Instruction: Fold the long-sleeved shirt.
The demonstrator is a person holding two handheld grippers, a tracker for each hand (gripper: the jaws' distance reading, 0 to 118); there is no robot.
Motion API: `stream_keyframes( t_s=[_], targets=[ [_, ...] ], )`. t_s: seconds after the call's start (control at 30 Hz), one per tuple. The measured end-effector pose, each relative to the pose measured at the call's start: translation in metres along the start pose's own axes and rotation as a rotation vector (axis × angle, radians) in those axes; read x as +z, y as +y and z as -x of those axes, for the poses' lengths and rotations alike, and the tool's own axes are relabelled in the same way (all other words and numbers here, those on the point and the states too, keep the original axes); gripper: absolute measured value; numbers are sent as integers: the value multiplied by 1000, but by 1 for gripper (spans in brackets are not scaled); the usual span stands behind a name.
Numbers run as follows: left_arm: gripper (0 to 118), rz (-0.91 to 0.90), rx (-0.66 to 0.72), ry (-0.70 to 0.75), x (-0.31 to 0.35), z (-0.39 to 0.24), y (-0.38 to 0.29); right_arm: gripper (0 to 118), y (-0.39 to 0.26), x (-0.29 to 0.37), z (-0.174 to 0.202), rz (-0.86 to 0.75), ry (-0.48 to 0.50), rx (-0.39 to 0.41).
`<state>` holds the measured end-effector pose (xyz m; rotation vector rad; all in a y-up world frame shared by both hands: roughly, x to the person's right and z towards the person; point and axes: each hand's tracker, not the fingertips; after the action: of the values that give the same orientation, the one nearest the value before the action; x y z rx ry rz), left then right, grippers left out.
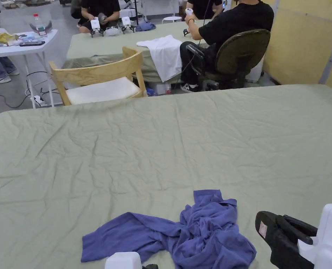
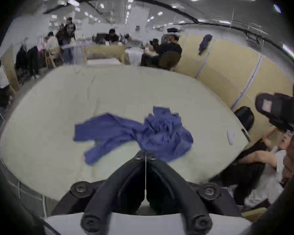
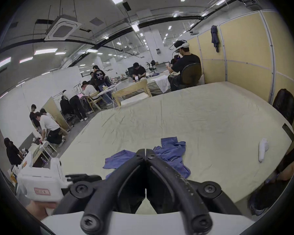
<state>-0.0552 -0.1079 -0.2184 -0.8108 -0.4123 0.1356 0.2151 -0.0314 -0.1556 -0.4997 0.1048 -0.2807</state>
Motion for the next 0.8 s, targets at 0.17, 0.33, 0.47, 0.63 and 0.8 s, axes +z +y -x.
stream_keyframes(
  t_s=[0.17, 0.33, 0.47, 0.63, 0.8],
  targets=[
    [8, -90, 9, 73, -19, 18, 28, 2, 0, -16, -8, 14, 1, 5],
    [113, -64, 36, 144, -106, 53, 70, 2, 3, -28, -14, 44, -15, -7],
    [113, 75, 60, 260, -214, 83, 92, 2, -2, -49, -25, 90, -52, -18],
    [76, 236, 49, 334, -292, 107, 72, 2, -3, -70, -38, 134, -82, -16],
    [0, 82, -58, 278, -248, 79, 80, 2, 0, -91, -45, 164, -102, 2]
  ],
)
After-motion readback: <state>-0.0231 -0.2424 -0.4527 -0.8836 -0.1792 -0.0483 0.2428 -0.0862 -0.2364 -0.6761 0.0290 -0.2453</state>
